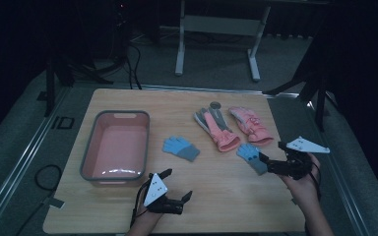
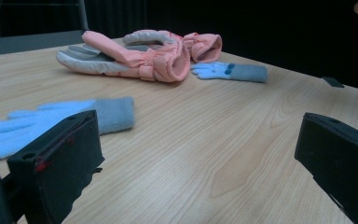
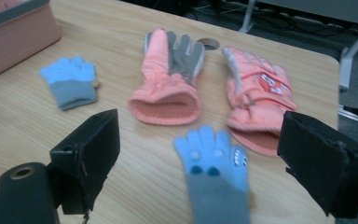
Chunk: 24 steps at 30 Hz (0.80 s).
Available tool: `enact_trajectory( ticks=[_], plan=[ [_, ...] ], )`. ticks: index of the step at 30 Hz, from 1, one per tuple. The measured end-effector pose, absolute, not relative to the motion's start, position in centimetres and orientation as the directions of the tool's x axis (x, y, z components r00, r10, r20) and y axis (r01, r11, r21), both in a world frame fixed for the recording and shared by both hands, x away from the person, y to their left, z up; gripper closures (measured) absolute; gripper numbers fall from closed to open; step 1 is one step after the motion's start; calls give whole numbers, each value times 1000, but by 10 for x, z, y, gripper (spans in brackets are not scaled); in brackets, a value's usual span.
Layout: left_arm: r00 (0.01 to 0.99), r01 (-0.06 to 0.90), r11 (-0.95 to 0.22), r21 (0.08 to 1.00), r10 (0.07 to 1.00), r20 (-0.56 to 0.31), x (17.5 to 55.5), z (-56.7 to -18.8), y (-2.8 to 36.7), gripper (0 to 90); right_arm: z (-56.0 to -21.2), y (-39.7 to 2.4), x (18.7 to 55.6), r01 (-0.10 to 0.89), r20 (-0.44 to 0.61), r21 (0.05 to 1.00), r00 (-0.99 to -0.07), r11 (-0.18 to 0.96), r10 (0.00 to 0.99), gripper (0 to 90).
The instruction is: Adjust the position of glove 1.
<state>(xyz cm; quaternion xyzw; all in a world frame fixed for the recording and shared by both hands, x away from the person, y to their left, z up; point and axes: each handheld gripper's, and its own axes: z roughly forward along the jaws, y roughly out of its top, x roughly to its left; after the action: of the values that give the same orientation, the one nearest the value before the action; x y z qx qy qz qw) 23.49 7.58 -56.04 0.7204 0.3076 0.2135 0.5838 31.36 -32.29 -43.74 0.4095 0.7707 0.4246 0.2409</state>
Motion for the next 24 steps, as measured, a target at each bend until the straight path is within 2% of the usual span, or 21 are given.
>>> enact_trajectory(
  ticks=[13,24],
  plan=[
    [722,193,-130,973,690,-51,235,-560,76,7,-431,-282,338,402,-33,834,-648,378,761,157],
    [725,194,-129,973,687,-53,235,-560,76,7,-428,-242,357,374,-33,829,-709,415,704,232]
  ],
)
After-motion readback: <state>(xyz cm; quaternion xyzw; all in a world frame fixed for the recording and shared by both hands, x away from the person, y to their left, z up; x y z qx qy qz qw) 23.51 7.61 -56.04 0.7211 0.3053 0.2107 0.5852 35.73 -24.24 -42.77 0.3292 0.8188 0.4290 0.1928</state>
